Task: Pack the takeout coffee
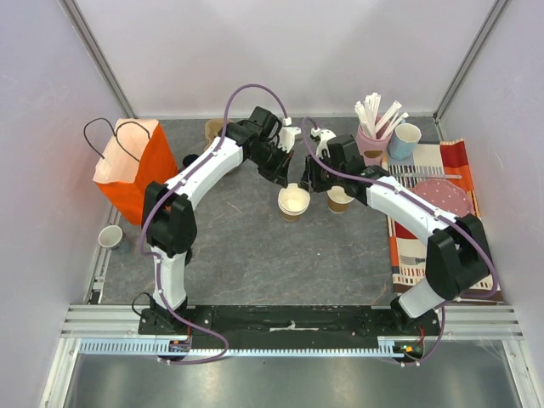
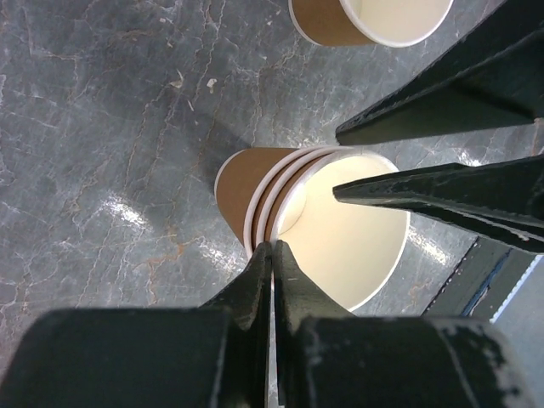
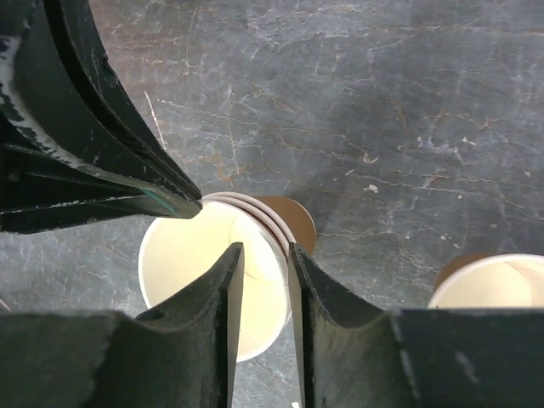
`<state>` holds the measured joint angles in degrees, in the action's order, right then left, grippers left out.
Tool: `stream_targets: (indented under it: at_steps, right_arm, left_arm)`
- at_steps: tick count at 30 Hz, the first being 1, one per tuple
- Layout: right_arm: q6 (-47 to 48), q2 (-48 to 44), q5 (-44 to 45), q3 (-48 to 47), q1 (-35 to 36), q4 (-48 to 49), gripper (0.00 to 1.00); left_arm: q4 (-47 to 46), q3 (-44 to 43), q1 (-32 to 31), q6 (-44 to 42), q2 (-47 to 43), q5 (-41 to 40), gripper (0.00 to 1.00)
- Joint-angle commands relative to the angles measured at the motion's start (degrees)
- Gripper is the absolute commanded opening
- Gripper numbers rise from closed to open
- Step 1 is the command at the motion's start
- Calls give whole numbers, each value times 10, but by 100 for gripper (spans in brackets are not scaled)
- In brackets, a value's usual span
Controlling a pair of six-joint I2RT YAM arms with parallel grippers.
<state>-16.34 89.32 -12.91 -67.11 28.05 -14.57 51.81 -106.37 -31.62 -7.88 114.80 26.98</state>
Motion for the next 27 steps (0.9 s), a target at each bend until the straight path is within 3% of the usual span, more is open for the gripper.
stream_targets:
  at_steps: [1,5,14,15,18,19,22,27]
  right_arm:
    - [-8,9,-13,-13,3,20,34]
    - [-17,-13,-20,-9,0,11,48]
    - [-122,-59,-47,45,-21,9,49]
    - [-129,-57,-44,56,-21,11,49]
    - [-134,-51,-45,59,-22,14,49]
    - [-134,-50,-44,57,-22,14,49]
    - [-131,-52,-37,55,-23,14,50]
    - [-149,-67,-46,79,-41,18,47]
  left_arm:
    - [1,-3,2,2,-8,30,2]
    - [-12,16,20,15,-4,18,2]
    - [-14,31,32,30,5,37,2]
    - [-14,28,32,28,5,35,4]
    - [-14,21,32,14,4,27,28]
    - [-12,19,32,8,4,19,41]
    - [-1,-1,32,-18,2,-9,55]
    - [1,-32,33,-78,-36,-1,57]
